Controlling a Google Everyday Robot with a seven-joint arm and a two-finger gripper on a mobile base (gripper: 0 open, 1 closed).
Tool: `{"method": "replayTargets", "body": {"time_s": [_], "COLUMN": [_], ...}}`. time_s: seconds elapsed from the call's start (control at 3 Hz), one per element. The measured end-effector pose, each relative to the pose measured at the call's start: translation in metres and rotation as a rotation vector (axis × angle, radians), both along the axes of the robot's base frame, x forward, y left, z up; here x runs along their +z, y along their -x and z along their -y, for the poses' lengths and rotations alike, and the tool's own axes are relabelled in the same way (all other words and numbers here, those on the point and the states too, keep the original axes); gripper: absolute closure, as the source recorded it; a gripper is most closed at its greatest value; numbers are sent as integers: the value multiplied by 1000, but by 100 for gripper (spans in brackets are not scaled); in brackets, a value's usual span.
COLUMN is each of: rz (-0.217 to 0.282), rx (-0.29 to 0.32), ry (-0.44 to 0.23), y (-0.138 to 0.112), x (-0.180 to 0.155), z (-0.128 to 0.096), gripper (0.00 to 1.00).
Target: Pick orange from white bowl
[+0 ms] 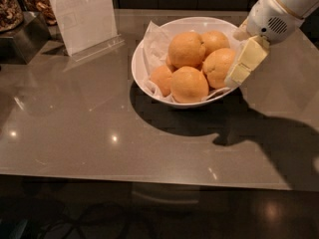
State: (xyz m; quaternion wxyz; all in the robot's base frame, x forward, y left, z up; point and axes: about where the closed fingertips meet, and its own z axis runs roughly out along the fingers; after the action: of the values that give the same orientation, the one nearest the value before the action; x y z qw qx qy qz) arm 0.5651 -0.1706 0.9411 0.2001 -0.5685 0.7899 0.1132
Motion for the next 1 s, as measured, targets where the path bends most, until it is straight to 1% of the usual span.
{"method": "replayTargets", "body": {"time_s": [0.33,0.67,1.0], "rz": [-10,-24,-38], "rx": [-43,-69,-82], "ry": [-21,-33,-36], "y": [-3,-7,-11], "x": [-6,-11,-17], "z": [4,3,0], "gripper": [0,0,0]}}
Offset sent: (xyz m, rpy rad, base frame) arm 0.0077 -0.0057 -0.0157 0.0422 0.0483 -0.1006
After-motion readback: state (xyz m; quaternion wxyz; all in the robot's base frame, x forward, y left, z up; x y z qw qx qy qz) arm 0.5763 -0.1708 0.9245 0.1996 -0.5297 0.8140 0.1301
